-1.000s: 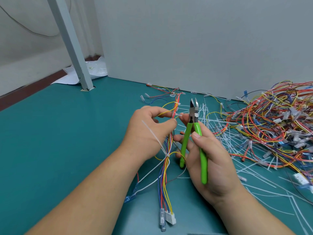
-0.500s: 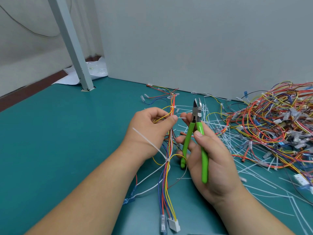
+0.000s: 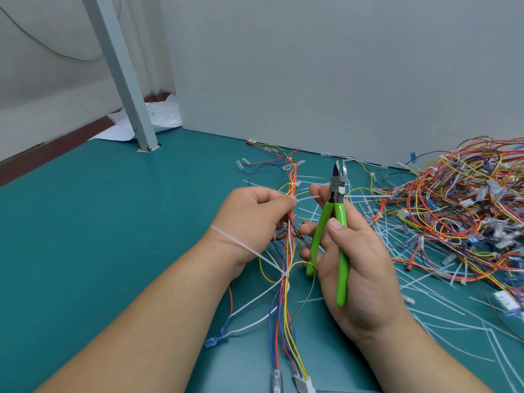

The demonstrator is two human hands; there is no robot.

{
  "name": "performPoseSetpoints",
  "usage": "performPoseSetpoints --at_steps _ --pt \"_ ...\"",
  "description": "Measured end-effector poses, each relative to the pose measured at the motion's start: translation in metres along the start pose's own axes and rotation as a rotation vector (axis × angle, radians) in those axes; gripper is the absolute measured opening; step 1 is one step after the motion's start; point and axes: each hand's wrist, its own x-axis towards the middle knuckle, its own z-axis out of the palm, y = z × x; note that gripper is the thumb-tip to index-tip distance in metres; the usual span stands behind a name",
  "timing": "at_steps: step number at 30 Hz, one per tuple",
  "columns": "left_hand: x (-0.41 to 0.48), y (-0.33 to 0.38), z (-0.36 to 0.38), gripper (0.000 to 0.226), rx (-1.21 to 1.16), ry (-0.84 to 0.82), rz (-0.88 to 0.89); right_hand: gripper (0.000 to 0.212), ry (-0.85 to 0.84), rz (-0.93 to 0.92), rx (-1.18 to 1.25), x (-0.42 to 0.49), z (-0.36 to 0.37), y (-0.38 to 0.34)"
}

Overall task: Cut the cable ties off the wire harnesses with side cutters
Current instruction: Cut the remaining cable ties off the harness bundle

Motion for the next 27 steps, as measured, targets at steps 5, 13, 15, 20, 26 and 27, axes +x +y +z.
performPoseSetpoints --at_steps 5,13,15,20,26,27 --pt "0.0013 -0.0024 -0.0005 0.023 0.026 -0.014 -0.012 0.045 0.01 -0.002 -0.007 -0.0002 -0.0001 -0.0003" --pt "0.003 0.0002 -0.004 0.024 -0.042 0.131 0.017 0.043 0.051 0.014 0.107 0.0008 0.0046 -0.0016" --pt "0.0038 0.0006 -0.0048 0.024 -0.063 0.187 0.026 0.039 0.07 -0.003 0.072 0.0001 0.0056 -0.0018" --pt "0.0056 0.0012 -0.0051 0.025 -0.072 0.276 0.076 0.034 0.057 -0.07 -0.082 -0.0057 0.006 -0.0012" --pt "0.0072 -0.0003 -0.0051 0.029 -0.069 0.305 0.103 0.076 0.035 -0.131 -0.277 -0.0076 0.0062 0.001" --pt "0.0077 -0.0007 -0.0048 0.029 -0.069 0.305 0.101 0.085 0.021 -0.119 -0.299 -0.0076 0.0052 0.0018"
